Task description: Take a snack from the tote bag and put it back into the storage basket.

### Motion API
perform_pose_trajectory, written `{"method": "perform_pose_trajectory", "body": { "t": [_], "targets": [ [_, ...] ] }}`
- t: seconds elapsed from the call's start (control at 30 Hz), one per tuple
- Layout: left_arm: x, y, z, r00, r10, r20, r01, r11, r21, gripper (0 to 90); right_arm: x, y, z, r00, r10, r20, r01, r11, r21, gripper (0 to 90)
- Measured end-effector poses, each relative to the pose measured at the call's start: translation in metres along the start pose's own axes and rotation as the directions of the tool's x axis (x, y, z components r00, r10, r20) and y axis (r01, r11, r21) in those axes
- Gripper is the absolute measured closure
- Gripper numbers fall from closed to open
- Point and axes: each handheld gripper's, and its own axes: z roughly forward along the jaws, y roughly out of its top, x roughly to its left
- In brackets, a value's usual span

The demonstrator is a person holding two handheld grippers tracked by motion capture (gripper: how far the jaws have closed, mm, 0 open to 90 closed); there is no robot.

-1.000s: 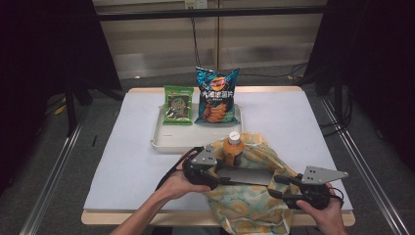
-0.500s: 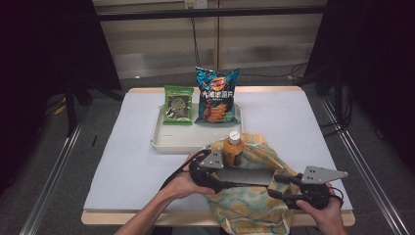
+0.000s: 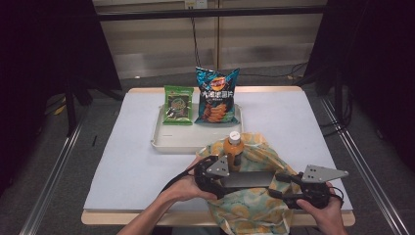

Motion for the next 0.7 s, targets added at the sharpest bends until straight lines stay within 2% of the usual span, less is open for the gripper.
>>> {"method": "perform_pose_trajectory", "body": {
  "t": [0.07,0.17,0.27,0.37,0.4,0.43,0.5,0.53,0.57,0.67,0.7],
  "targets": [
    [-0.002,0.0,0.004,0.9999,0.014,0.001,-0.014,0.9995,0.027,37.3,-0.001,0.0,0.0,1.0,0.0,-0.002,0.0,1.0,-0.002,40.4],
    [-0.002,0.0,0.002,0.9998,0.001,0.02,-0.001,0.9998,0.021,42.0,-0.001,0.0,-0.001,1.0,0.004,0.002,-0.004,1.0,0.0,39.8],
    [-0.002,0.001,0.0,0.9998,-0.011,0.018,0.011,0.9993,0.036,43.0,-0.001,-0.001,-0.002,1.0,0.006,0.005,-0.006,1.0,-0.006,39.7],
    [-0.003,0.002,-0.001,0.9996,-0.011,0.024,0.01,0.9997,0.024,43.3,-0.002,-0.001,-0.004,0.9999,0.009,0.009,-0.009,1.0,-0.008,39.5],
    [-0.003,0.003,-0.004,0.9996,-0.014,0.024,0.013,0.9991,0.041,43.3,-0.002,-0.001,-0.004,0.9999,0.009,0.011,-0.009,1.0,-0.011,39.1],
    [-0.003,0.003,-0.004,0.9992,-0.025,0.031,0.024,0.9994,0.023,43.3,-0.003,-0.001,-0.005,0.9998,0.011,0.016,-0.01,1.0,-0.014,38.0],
    [-0.004,0.003,-0.007,0.9987,-0.041,0.032,0.04,0.9991,0.016,43.4,-0.003,0.0,-0.006,0.9994,0.014,0.03,-0.014,1.0,-0.022,35.3],
    [-0.004,0.003,-0.008,0.9983,-0.05,0.03,0.05,0.9987,0.006,43.4,-0.004,0.0,-0.007,0.9974,0.01,0.071,-0.009,1.0,-0.023,31.3],
    [-0.004,0.005,-0.011,0.9985,-0.044,0.032,0.043,0.9987,0.028,43.5,-0.004,0.0,-0.008,0.996,0.017,0.087,-0.015,0.999,-0.029,30.8],
    [-0.004,0.004,-0.012,0.9977,-0.063,0.025,0.063,0.998,-0.003,43.5,-0.007,0.0,-0.011,0.9925,0.039,0.116,-0.034,0.998,-0.047,27.4],
    [-0.004,0.005,-0.014,0.9979,-0.059,0.025,0.059,0.9982,0.008,43.5,-0.008,0.001,-0.012,0.992,0.04,0.119,-0.034,0.998,-0.052,26.7]
  ]
}}
